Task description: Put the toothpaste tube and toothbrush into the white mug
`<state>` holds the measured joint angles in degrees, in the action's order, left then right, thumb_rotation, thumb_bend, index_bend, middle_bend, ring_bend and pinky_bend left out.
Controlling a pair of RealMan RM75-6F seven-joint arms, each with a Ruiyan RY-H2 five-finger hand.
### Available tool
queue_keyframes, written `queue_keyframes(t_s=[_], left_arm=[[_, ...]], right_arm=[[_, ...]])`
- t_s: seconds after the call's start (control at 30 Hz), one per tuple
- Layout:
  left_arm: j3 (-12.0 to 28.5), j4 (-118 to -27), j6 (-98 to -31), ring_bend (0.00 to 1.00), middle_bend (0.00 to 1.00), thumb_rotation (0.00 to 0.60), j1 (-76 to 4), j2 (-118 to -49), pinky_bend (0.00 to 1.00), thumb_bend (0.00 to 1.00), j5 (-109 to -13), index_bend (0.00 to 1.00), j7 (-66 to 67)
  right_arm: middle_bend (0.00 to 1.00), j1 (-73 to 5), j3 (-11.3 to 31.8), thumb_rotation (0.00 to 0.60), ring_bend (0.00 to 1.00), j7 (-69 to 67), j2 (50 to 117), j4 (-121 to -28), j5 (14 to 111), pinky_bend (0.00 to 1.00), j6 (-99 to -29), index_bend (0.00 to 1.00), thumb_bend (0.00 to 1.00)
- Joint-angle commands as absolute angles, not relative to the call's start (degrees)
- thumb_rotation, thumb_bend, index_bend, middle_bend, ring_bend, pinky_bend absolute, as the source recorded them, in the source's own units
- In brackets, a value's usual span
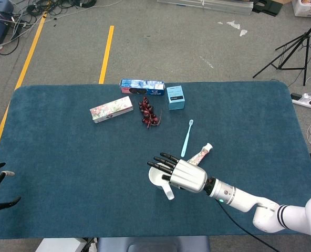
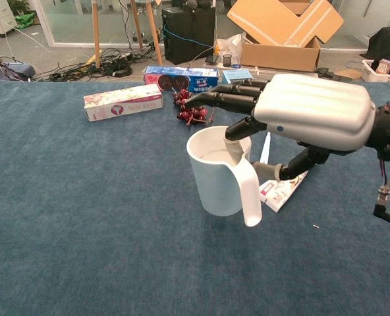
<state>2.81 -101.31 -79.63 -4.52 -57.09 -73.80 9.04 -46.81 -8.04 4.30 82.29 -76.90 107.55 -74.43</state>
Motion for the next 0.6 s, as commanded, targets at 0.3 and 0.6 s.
queue_keyframes(t_s=[0.3, 0.6], left_arm=[[2.8, -101.3, -79.2, 0.10, 0.15, 0.600, -4.7, -57.3, 0.07, 0.07, -73.0, 0.32, 10.0], [2.8, -101.3, -78.7, 0.09, 0.15, 0.600, -4.9, -57.4, 0.07, 0.07, -72.3, 0.32, 10.5]], right_arm=[[0.00, -43.3, -8.8, 0.600, 0.00, 2.3, 85.4, -71.2, 109.8, 0.12, -77.2, 0.66, 0.35], [0.00, -41.6, -9.5, 0.600, 0.00, -1.2, 88.5, -65.6, 110.4, 0.12, -77.7, 0.66, 0.35]])
